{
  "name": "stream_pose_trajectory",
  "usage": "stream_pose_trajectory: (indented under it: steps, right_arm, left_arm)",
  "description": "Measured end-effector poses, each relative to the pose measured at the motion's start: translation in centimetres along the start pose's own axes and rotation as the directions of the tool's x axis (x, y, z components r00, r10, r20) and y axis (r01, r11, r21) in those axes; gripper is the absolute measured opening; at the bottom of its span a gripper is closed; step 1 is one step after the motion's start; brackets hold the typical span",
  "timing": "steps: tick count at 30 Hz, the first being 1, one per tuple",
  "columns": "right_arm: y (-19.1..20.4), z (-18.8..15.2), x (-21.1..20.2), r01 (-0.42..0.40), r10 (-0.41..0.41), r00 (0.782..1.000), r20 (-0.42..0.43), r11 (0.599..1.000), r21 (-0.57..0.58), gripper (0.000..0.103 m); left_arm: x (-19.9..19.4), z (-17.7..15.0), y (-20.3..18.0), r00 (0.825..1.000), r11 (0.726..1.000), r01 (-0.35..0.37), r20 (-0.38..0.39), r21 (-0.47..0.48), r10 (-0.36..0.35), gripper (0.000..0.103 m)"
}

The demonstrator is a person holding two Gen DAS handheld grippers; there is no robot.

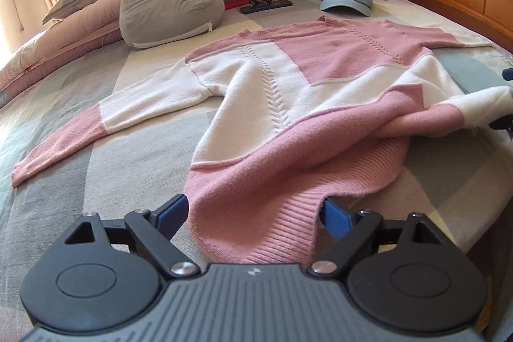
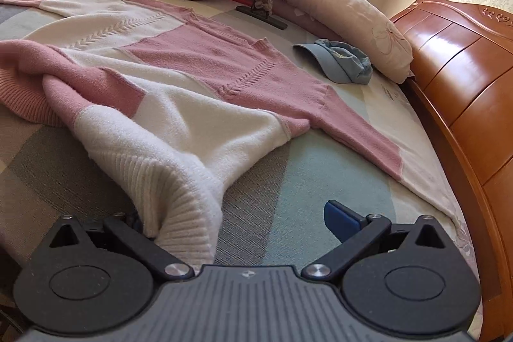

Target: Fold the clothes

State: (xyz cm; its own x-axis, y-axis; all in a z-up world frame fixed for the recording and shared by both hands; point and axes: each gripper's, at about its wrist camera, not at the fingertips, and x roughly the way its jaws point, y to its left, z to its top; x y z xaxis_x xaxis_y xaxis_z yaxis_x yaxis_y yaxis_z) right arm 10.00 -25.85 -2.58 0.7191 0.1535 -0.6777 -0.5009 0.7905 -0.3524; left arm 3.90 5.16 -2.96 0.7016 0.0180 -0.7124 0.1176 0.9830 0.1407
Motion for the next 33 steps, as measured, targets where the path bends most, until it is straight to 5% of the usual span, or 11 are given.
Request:
stream_pose_trajectory:
  steps: [5, 10, 18, 25, 33]
  right_arm:
    - [3.7, 0.0, -2.7, -0.157, 0.166, 0.984, 0.063, 0.980, -0.124, 0.103]
    - [7.4, 2.1, -3.3, -0.227, 0.250, 0.964, 0.093, 0.953, -0.200, 0.103]
    - [10.1, 3.9, 0.7, -0.117, 0.140, 0.988, 0.062, 0.953, -0.279, 0.103]
    - [6.2, 6.0, 2.5, -0.133, 0.146, 0.988, 0.058, 0.974, -0.182, 0.103]
    - [0.9, 9.1, 6.3, -0.290, 0.290, 0.957, 0.031, 0.957, -0.009, 0.103]
  left_arm:
    - [-1.0, 0.3, -3.6, 0.996, 0.988, 0.083, 0.030, 0.133, -0.088, 0.089]
    - [0.8, 1.2, -6.9, 0.995, 0.974, 0.086, 0.023, 0.209, -0.093, 0.089]
    - [3.4, 1.6, -7.5, 0.996, 0.969, 0.085, -0.011, 0.230, -0.085, 0.089]
    - [4.4, 2.6, -5.2, 0.997, 0.973, 0.083, -0.020, 0.214, -0.080, 0.089]
    - [5.9, 5.0, -1.9, 0.988, 0.979, 0.156, -0.006, 0.130, -0.156, 0.089]
